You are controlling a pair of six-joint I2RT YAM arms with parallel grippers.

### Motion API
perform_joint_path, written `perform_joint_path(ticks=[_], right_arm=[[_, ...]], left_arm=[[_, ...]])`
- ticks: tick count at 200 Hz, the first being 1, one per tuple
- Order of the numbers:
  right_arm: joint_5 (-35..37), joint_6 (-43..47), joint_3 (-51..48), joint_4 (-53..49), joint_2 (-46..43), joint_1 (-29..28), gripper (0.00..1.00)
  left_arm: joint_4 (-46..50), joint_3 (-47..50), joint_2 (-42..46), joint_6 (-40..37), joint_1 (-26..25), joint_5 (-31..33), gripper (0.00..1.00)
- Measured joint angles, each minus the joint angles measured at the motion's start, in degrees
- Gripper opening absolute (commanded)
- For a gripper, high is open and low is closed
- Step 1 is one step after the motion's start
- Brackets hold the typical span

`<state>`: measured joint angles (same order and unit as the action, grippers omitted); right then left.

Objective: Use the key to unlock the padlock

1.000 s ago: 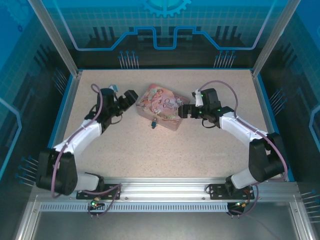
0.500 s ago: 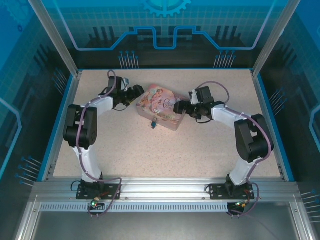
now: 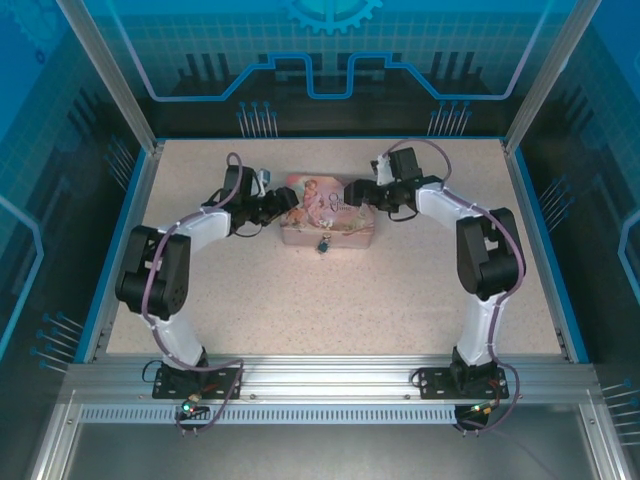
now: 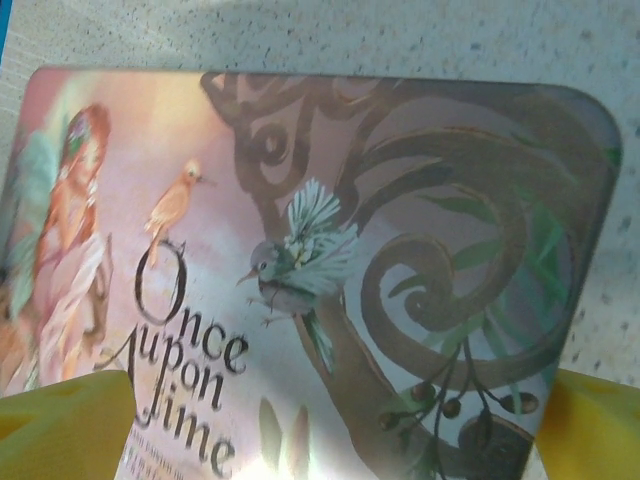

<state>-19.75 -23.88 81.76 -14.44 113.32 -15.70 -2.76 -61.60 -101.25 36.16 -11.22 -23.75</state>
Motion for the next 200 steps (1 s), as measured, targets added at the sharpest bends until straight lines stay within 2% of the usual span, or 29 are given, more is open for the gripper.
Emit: perform_joint_path(ticks=[41, 97, 105, 129, 149, 162, 177, 200], right_arm=[[2.3, 2.8, 1.6, 0.6, 1.2, 0.9, 1.0], [5.4, 6.3, 0.0, 3.2, -3.9, 7.4, 1.0], [6.2, 7.1, -1.4, 3.5, -6.0, 8.3, 0.95], [4.7, 9.7, -11.1, 5.3, -17.1, 9.8, 0.78], [-1.0, 10.7, -21.9, 9.8, -26.9, 8.9, 0.75], [-3.9, 10.8, -30.0, 14.4, -31.5, 6.3, 0.74], [-5.4, 10.8, -37.9, 19.5, -32.5, 1.6, 0.72], [-6.5, 10.9, -46.4, 27.4, -27.4, -4.9, 0.68]], left_arm=[[0.5, 3.5, 6.7, 1.3, -3.2, 1.5, 0.76], [1.4, 3.1, 11.2, 0.9, -2.2, 4.2, 0.78], [1.8, 3.1, 11.7, 0.7, -2.1, 4.7, 0.77], [2.6, 3.0, 13.4, -0.5, -2.3, 5.4, 0.74], [4.0, 0.7, 13.7, -2.0, -3.5, 5.3, 0.74], [3.7, -0.7, 13.7, -2.3, -4.4, 4.8, 0.73], [2.9, -1.4, 13.3, -2.3, -5.0, 4.4, 0.73], [2.4, -2.4, 10.7, -2.3, -5.1, 4.2, 0.73]])
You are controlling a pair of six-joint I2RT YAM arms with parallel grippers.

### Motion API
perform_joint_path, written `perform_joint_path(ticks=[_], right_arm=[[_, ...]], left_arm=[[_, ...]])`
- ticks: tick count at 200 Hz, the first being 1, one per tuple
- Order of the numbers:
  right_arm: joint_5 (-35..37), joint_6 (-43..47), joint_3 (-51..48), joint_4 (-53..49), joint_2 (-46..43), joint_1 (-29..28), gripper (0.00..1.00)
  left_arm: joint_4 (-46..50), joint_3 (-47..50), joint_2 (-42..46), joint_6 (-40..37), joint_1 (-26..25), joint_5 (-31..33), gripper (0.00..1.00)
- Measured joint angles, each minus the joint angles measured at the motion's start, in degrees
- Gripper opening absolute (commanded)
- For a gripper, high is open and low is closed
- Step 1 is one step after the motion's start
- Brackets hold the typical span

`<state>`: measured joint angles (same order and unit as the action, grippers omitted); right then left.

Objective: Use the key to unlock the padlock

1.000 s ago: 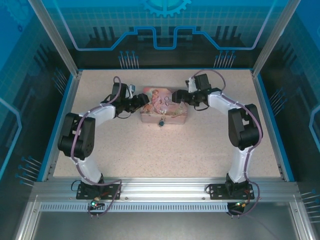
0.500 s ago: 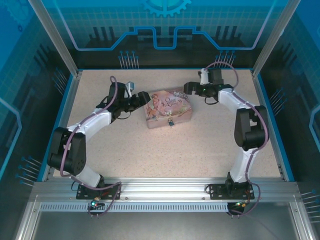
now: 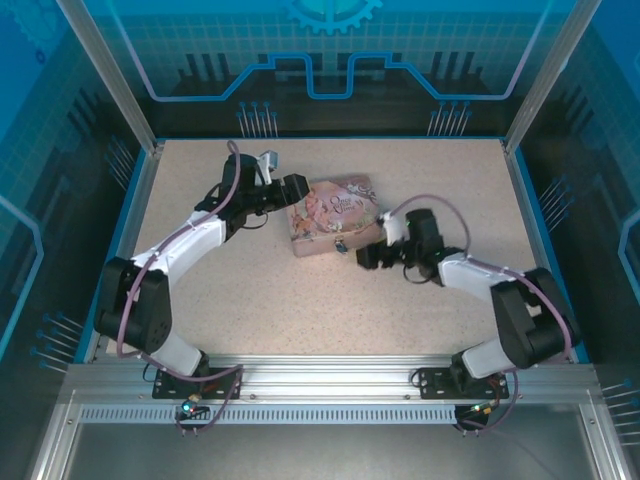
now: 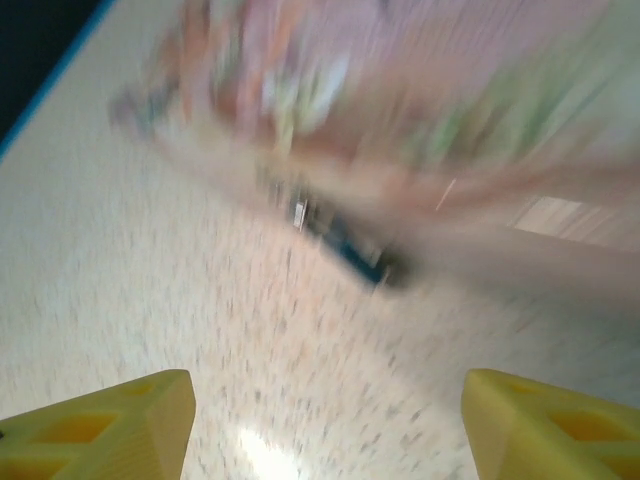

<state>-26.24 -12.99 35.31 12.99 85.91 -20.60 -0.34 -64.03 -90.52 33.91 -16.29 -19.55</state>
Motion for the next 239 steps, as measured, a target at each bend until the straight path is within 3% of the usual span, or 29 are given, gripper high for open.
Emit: perform_joint_path(ticks=[56, 138, 239], right_arm=[[3.2, 2.2, -1.3, 15.1, 11.3, -5.6, 0.67], [8.7, 5.1, 2.7, 20.3, 15.5, -6.5, 0.64], [6.7, 5.6, 6.1, 22.2, 21.0, -6.8, 0.35]], left_arm=[[0.0, -0.3, -4.2, 0.1, 0.9, 2.1, 0.76], [-0.4, 1.2, -5.3, 0.2, 2.4, 3.6, 0.77], [-2.2, 1.6, -7.8, 1.7, 2.4, 3.7, 0.75]])
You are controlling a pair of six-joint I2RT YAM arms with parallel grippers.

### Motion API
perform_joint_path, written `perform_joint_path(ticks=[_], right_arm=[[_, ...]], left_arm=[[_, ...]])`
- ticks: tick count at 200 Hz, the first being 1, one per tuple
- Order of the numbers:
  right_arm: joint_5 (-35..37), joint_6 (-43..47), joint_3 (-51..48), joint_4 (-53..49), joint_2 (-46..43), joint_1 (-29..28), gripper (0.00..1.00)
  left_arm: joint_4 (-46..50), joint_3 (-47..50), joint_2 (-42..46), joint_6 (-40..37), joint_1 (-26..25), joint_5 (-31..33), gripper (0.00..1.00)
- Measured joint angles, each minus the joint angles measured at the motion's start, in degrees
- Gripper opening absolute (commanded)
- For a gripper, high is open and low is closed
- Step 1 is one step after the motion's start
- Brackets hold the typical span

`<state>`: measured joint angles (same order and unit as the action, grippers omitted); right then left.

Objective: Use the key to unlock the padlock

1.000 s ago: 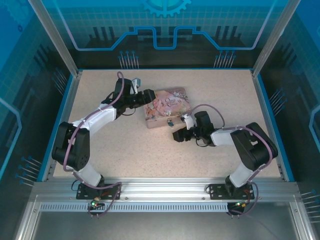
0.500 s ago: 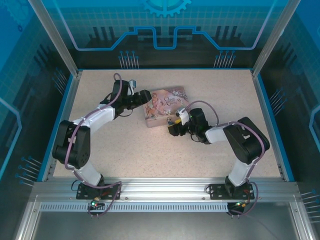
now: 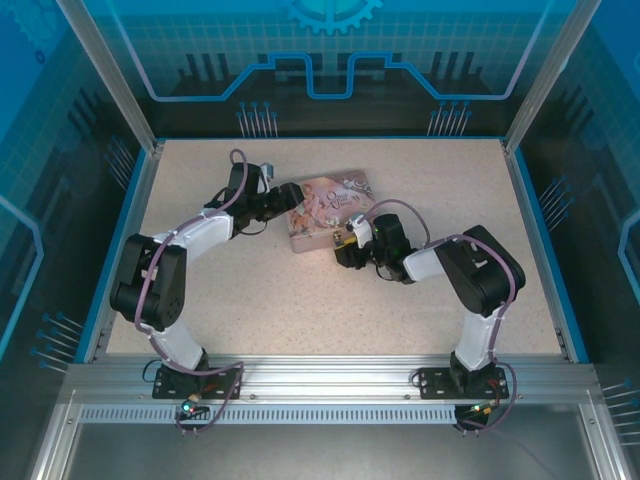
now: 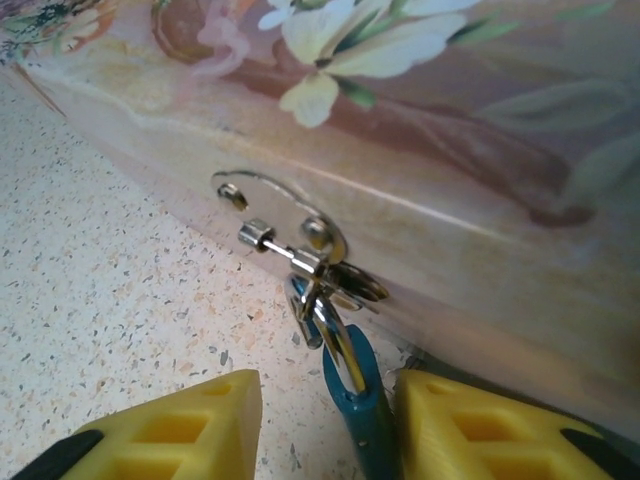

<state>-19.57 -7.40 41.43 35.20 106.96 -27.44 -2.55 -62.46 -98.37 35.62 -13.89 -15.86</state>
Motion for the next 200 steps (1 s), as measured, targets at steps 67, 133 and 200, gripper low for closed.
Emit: perform_joint_path(ticks=[67, 133, 200], right_arm=[[-0.7, -0.1, 0.0, 0.0, 0.0, 0.0, 0.15], [0.8, -0.9, -0.1, -0.9, -0.7, 0.1, 0.0], [15.1, -5.3, -0.5, -14.6, -8.4, -0.3, 0.0]], left_arm=[[-0.3, 0.0, -0.1, 0.4, 0.0, 0.0, 0.75], [-0.4, 0.2, 0.0, 0.5, -0.3, 0.0, 0.75], [-1.2, 5.0, 3.8, 2.8, -5.4, 1.1, 0.76]])
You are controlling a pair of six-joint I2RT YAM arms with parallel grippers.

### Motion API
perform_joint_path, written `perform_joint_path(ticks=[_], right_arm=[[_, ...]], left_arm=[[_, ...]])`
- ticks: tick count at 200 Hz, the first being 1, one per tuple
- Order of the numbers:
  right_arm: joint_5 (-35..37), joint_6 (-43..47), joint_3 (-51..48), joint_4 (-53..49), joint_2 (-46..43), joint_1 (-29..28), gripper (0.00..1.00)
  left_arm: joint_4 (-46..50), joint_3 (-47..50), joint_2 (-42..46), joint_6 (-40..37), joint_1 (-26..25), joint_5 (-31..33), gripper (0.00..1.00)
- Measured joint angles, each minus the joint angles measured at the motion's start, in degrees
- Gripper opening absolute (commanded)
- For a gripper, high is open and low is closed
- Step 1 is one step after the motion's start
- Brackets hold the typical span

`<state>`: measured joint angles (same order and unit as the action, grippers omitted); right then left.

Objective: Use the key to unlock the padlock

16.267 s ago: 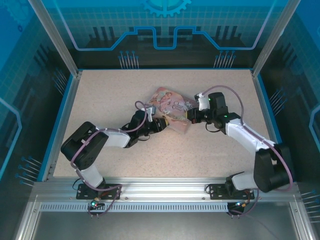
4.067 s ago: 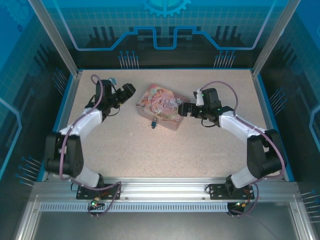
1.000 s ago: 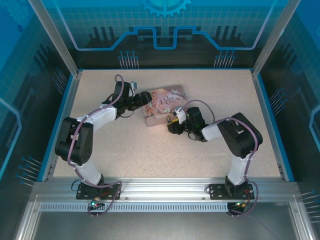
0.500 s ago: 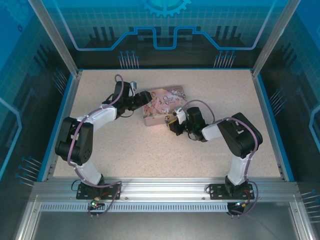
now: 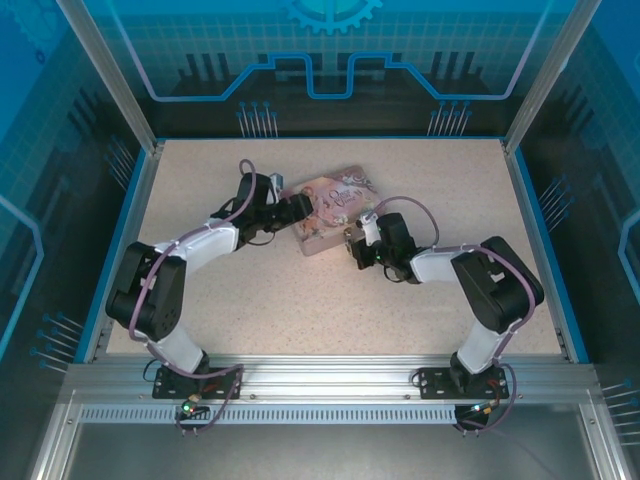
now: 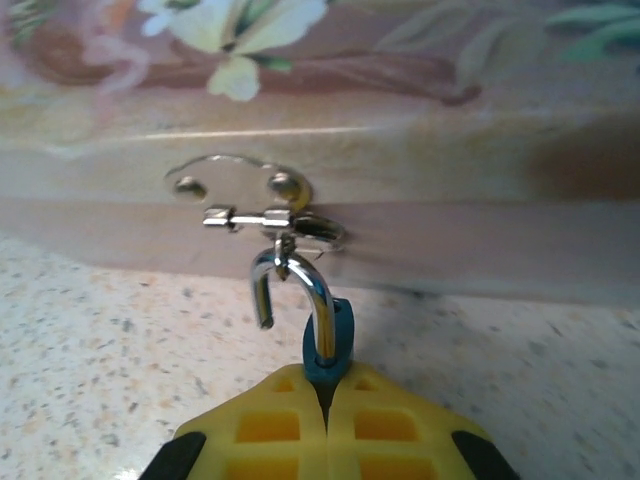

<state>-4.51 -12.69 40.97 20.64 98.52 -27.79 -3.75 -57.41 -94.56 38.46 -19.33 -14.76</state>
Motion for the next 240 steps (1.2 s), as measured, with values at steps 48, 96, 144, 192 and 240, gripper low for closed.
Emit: perform_joint_path(ticks=[48, 96, 144, 192, 240], right_arm=[[8.6, -1.9, 2.3, -7.2, -1.2, -1.0, 0.0], [8.3, -2.4, 2.3, -7.6, -1.5, -0.7, 0.0], [5.4, -5.6, 1.8, -7.3, -1.7, 0.7, 0.0], [1.4, -8.9, 0.7, -6.5, -2.4, 2.8, 0.0], [-1.9, -12.5, -0.3, -5.4, -2.7, 5.3, 0.0]], left_arm=[[-0.2, 1.6, 2.2, 2.2, -4.4, 0.7, 0.76], [5.3, -1.5, 7.8, -0.2, -5.1, 3.7, 0.78], [4.5, -8.3, 6.0, -1.1, -8.5, 2.7, 0.76], [3.1, -10.0, -4.0, -0.9, -11.6, 0.9, 0.76], [1.9, -8.8, -6.0, 0.1, -12.1, 0.8, 0.76]])
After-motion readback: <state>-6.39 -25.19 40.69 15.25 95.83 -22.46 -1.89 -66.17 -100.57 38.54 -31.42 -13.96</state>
